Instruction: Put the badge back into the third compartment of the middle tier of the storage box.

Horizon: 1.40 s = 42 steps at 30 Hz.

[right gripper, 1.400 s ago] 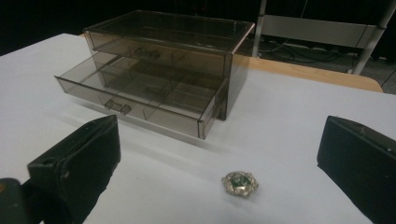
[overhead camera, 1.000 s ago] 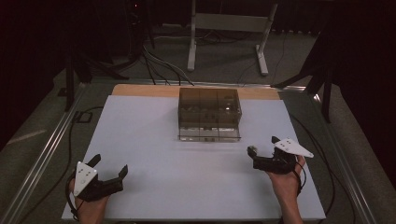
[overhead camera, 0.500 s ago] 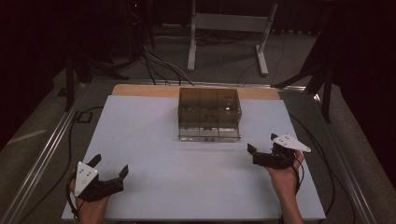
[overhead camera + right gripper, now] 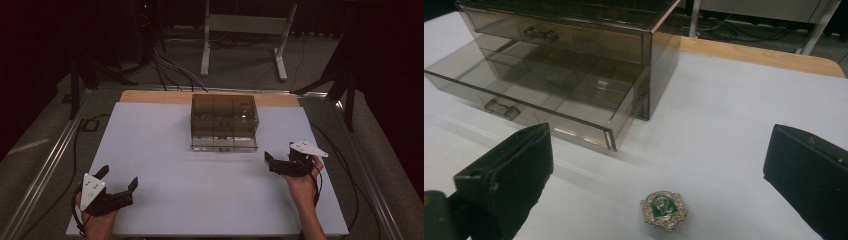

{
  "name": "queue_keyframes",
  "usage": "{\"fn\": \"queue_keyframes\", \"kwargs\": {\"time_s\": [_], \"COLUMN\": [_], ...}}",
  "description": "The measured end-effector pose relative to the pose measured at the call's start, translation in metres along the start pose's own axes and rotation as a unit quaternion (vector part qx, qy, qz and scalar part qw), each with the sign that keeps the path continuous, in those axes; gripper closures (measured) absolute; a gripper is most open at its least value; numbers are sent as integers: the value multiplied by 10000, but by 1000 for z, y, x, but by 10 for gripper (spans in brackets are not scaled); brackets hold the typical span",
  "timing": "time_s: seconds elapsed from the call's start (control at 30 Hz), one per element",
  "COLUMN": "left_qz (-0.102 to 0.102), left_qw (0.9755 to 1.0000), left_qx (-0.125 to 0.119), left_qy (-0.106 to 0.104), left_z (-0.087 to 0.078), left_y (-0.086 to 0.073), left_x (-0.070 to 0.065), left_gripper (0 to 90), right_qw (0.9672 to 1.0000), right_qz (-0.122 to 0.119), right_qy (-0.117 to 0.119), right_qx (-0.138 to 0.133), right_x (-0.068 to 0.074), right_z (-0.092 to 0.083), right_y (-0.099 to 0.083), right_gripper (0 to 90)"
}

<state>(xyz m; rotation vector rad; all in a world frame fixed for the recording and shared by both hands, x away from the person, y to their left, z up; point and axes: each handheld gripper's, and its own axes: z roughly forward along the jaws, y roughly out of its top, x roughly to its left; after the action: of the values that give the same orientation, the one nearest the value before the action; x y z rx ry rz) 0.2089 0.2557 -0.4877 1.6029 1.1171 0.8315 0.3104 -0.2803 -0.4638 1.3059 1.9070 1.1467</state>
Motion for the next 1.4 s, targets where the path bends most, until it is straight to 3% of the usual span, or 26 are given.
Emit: {"fn": "queue_keyframes", "kwargs": {"time_s": [0.53, 0.73, 1.1, 1.4], "left_qz": [15, 1, -8, -41], "left_qw": [10000, 10000, 10000, 10000], "left_qx": [-3, -10, -12, -34], "left_qy": [-7, -13, -17, -32], "left_z": [0, 0, 0, 0], "left_y": [0, 0, 0, 0], "left_x": [0, 0, 0, 0], "left_gripper": [7, 7, 7, 7], "right_qw": [9988, 9981, 9938, 9910], "right_qz": [-34, 66, -8, -100], "right_qy": [-108, -101, -294, -146], "right_qx": [468, 602, 1071, 1327], "right_x": [-12, -17, -22, -24], "right_z": [13, 17, 33, 41], "right_y": [0, -3, -11, -18], "right_gripper": [37, 61, 237, 419]}}
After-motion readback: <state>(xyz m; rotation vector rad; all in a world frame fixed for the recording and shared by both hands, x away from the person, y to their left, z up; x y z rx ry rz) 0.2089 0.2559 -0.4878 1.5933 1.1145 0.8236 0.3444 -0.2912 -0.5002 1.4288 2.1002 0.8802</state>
